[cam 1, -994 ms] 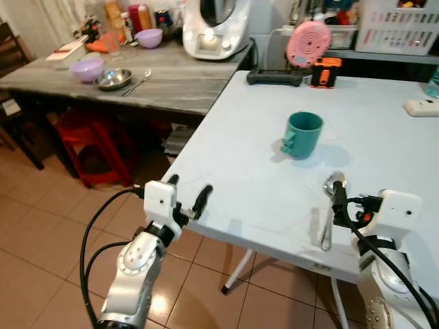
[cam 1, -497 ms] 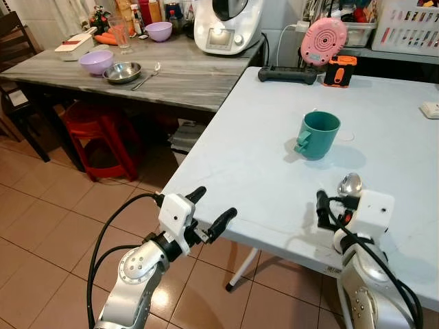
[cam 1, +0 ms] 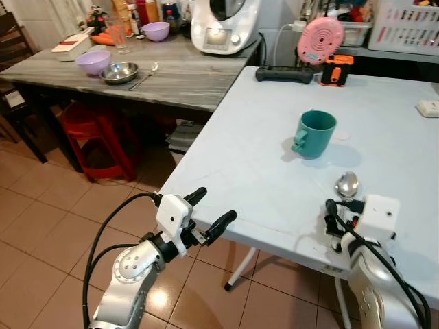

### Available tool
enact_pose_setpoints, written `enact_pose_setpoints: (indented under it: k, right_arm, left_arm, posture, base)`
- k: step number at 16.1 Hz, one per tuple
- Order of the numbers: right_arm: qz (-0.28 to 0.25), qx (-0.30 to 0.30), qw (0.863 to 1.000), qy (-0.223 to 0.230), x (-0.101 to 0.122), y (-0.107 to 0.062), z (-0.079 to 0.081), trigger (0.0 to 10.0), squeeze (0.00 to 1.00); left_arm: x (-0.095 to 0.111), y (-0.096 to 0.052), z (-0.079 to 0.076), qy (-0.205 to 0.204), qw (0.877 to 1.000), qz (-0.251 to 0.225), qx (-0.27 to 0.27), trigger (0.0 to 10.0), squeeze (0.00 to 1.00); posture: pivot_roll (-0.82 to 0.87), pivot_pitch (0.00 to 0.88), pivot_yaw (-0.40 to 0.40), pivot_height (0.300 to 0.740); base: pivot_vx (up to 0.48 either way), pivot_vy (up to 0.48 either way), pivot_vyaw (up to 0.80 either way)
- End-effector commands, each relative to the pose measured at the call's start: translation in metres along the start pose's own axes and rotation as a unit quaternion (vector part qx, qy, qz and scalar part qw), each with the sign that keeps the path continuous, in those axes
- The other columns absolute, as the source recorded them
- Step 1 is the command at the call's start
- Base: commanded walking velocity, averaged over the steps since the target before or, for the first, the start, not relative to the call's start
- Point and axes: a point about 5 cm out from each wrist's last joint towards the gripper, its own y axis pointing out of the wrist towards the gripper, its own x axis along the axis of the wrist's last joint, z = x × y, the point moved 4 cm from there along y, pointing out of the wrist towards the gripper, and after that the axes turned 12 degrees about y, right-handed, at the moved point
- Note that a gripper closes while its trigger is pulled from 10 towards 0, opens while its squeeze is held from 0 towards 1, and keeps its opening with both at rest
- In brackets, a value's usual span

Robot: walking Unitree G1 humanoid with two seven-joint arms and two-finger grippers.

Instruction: Setting the table

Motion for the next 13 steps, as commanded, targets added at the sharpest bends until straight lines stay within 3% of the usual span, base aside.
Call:
enact_pose_setpoints:
  k: [1, 3, 4, 5, 12, 13]
  right_arm:
    - [0.006, 0.005, 1.000, 0.003, 0.001, 0.004, 0.002, 10.0, 0.00]
    - [0.022, 0.014, 1.000, -0.003, 0.001, 0.008, 0.003, 10.0, 0.00]
    - [0.034, 0.021, 0.999, -0.007, -0.001, 0.009, 0.004, 6.0, 0.00]
    - [0.044, 0.021, 0.999, -0.008, -0.004, 0.009, 0.003, 0.3, 0.00]
    - [0.087, 0.053, 0.995, -0.020, -0.011, 0.014, 0.005, 0.0, 0.00]
    - [0.089, 0.062, 0.994, -0.021, -0.011, 0.015, 0.009, 1.3, 0.00]
  left_arm:
    - [0.005, 0.000, 0.004, 0.008, 1.000, -0.005, -0.007, 10.0, 0.00]
    - [0.005, 0.000, 0.005, 0.009, 1.000, -0.004, -0.012, 10.0, 0.00]
    - [0.005, -0.001, 0.004, 0.010, 1.000, -0.002, -0.017, 10.0, 0.00]
    - [0.005, -0.002, 0.004, 0.010, 1.000, -0.002, -0.020, 10.0, 0.00]
    - [0.005, -0.002, 0.000, 0.017, 0.999, -0.003, -0.046, 10.0, 0.00]
    - [0.006, -0.002, -0.001, 0.020, 0.998, -0.004, -0.052, 10.0, 0.00]
  posture:
    - [-0.11, 0.060, 0.062, 0.740]
    - [-0.11, 0.060, 0.062, 0.740]
    - [-0.10, 0.068, 0.062, 0.740]
    - [-0.10, 0.070, 0.061, 0.740]
    - [-0.10, 0.061, 0.068, 0.740]
    - [-0.10, 0.059, 0.068, 0.740]
  base:
    - [0.000, 0.000, 0.00]
    - [0.000, 0.000, 0.00]
    - [0.000, 0.000, 0.00]
    - [0.000, 0.000, 0.00]
    - [0.000, 0.000, 0.00]
    - [0.000, 0.000, 0.00]
